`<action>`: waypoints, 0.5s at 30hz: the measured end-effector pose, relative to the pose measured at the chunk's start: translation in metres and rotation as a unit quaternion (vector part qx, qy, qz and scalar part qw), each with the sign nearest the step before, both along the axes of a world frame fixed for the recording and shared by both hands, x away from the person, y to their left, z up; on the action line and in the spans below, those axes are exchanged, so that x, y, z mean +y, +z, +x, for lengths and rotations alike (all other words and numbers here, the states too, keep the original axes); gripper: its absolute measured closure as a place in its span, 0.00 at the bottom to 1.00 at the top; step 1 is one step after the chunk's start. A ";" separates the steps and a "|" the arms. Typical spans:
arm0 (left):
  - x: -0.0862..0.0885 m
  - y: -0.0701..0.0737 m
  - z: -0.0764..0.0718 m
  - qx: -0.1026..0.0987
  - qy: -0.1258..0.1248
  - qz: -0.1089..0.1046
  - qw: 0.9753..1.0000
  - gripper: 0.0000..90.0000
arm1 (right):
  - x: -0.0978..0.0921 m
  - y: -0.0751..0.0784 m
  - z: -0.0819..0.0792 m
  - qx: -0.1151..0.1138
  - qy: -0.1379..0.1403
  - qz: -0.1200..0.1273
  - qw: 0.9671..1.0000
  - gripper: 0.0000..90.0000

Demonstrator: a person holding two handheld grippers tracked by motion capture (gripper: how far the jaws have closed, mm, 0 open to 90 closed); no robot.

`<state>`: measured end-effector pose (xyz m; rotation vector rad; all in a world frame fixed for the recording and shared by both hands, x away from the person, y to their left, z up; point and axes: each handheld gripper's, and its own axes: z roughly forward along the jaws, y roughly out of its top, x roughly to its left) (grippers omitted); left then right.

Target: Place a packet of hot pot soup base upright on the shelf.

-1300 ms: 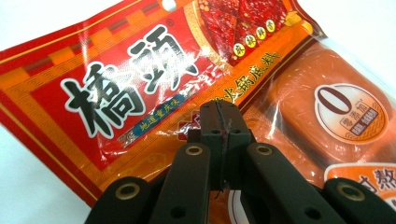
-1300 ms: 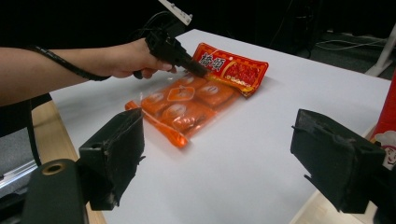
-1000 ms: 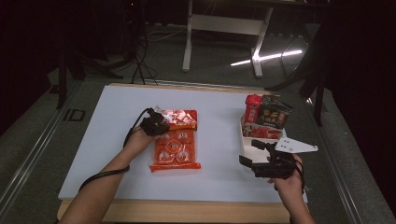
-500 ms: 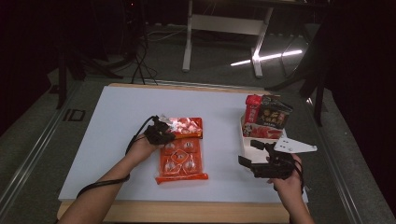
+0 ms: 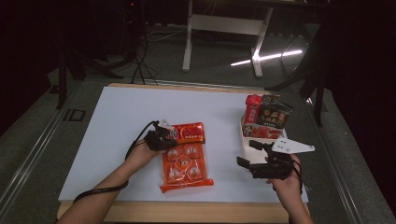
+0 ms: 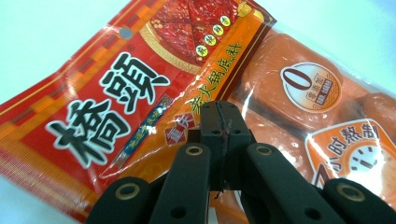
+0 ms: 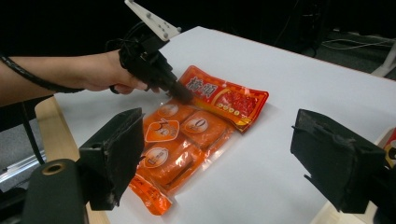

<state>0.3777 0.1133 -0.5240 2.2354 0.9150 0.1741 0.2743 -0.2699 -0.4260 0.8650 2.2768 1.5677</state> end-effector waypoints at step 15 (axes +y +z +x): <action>0.033 -0.009 -0.030 0.036 0.015 0.000 0.999 1.00 | 0.002 0.000 0.001 0.001 0.001 -0.003 1.000 0.19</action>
